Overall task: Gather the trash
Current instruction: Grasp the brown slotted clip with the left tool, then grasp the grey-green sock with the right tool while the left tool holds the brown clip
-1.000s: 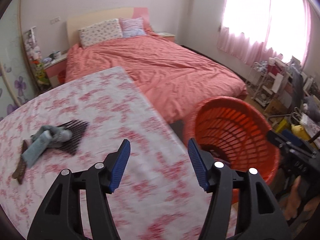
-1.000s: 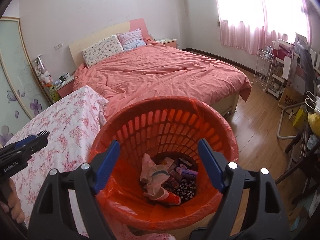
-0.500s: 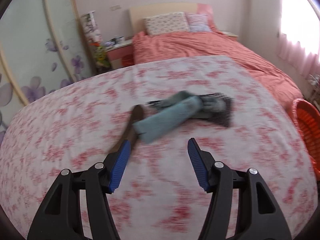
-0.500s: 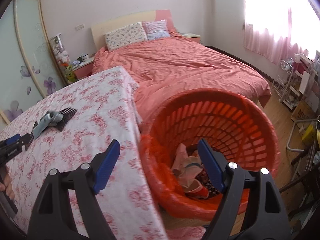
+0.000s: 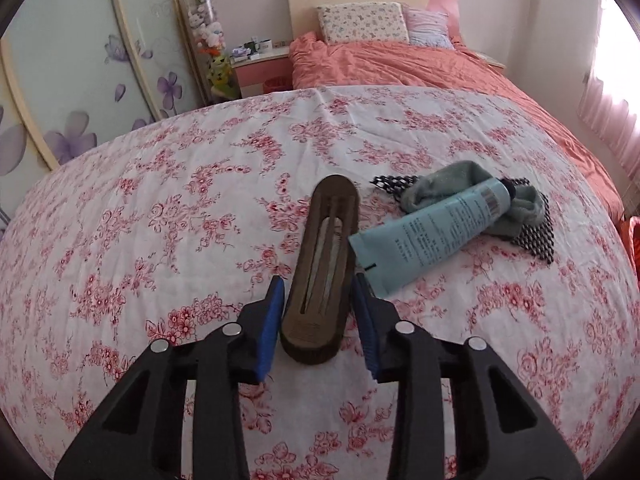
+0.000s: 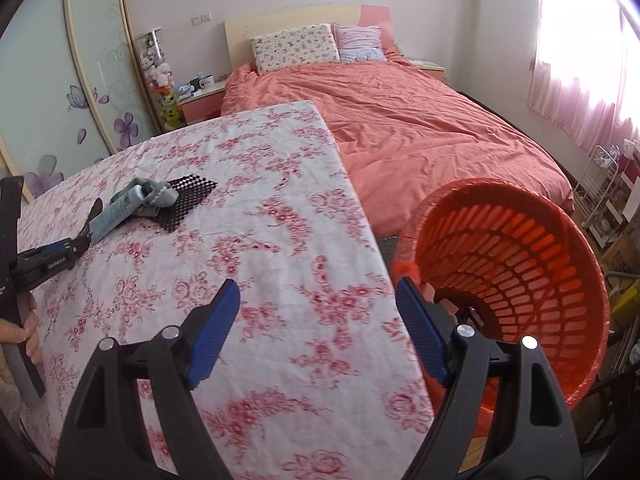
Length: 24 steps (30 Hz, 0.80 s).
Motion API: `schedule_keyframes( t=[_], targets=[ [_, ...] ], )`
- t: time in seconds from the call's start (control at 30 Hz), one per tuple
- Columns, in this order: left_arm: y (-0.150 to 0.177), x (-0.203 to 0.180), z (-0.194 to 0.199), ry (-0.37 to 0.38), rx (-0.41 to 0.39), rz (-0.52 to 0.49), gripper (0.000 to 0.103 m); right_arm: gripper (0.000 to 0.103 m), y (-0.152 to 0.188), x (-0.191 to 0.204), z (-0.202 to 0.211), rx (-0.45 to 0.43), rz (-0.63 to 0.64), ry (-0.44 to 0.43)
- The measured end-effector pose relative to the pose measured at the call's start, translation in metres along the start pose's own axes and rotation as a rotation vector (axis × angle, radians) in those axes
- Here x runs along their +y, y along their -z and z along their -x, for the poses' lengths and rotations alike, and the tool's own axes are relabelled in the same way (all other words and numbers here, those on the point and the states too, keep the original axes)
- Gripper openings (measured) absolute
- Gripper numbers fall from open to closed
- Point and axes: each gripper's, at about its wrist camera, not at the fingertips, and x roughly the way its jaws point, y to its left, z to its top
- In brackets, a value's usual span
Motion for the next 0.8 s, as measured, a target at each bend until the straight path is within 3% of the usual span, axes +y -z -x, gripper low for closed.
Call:
schedule_keyframes(
  t=[0.23,0.33,0.5,0.8],
  targets=[
    [0.004,0.053,-0.003,-0.109,0.009,0.068,0.034,0.078,-0.009,0.037,-0.021,0.027,0.05,-0.037],
    [0.006,0.071,-0.003,-0.098,0.007,0.109,0.035,0.073,-0.018,0.054,-0.035,0.045,0.049,-0.074],
    [0.008,0.07,0.0,-0.09,-0.006,0.109,0.036,0.063,-0.037,0.09,-0.053,0.047,0.057,-0.128],
    [0.008,0.079,-0.003,-0.062,-0.006,0.129,0.036,0.054,-0.064,0.137,-0.083,0.035,0.09,-0.129]
  ],
)
